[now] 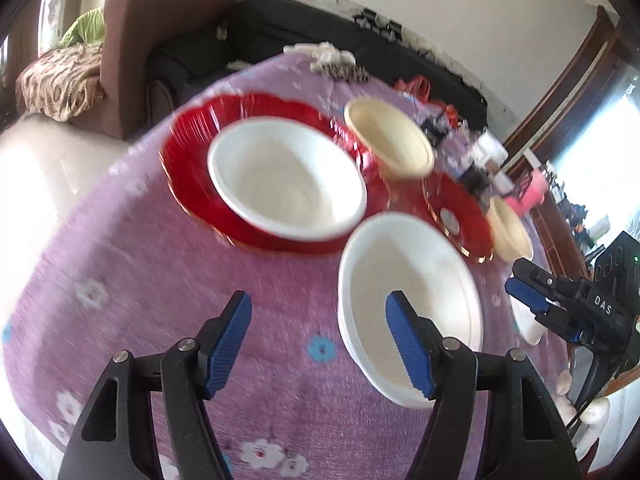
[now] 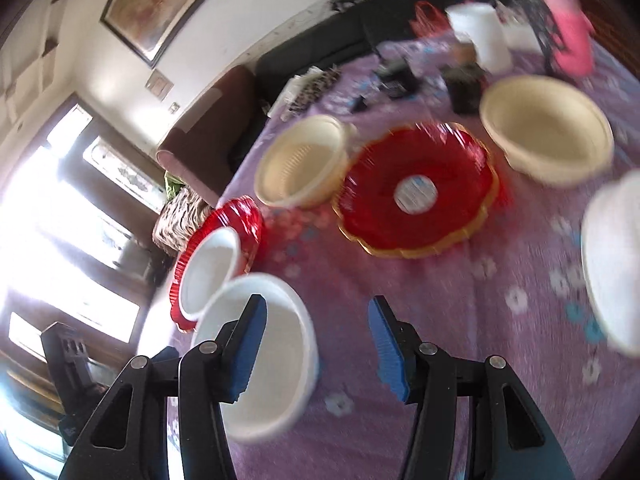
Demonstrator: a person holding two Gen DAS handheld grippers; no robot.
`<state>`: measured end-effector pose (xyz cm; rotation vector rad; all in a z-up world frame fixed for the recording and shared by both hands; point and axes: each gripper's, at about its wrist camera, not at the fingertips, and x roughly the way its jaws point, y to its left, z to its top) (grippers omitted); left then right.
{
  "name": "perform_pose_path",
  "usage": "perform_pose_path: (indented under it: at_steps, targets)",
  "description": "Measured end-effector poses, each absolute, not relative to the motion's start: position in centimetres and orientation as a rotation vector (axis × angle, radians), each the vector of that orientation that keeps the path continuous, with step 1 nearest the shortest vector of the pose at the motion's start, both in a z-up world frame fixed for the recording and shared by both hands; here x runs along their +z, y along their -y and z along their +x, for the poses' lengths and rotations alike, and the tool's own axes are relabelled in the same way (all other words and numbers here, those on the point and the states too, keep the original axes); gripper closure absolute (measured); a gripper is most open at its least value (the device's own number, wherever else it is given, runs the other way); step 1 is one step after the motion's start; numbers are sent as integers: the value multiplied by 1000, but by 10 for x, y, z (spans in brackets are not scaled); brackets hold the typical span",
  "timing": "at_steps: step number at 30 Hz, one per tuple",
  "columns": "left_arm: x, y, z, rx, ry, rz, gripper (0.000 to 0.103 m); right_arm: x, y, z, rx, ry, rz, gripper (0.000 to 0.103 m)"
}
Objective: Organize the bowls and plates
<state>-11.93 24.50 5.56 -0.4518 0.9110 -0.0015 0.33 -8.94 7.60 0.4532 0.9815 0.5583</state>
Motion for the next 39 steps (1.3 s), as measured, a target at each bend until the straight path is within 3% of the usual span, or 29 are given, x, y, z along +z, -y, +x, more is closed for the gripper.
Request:
perform_pose_path:
  at_steps: [7, 22, 31, 32, 33, 35, 39]
  targets:
    - [40, -227, -114, -3, -956, -451, 34, 53, 96, -4, 559, -1024, 488, 45]
    - [65, -213, -96, -28, -909, -418, 34, 22, 146, 64, 324, -1037, 702, 45]
    - [78, -214, -83, -36, -884, -421, 34, 20, 139, 100, 277, -1025, 681, 45]
    - [79, -214, -81, -38, -887, -421, 34, 20, 138, 101, 268, -1027, 674, 54]
    - [80, -214, -78, -47, -890, -425, 34, 20, 138, 101, 258, -1033, 668, 70]
    - [82, -211, -72, -61, -895, -433, 34, 16, 139, 99, 284, -1044, 674, 87]
    - [87, -197, -57, -93, -908, -424, 34, 13, 143, 84, 285, -1041, 652, 88]
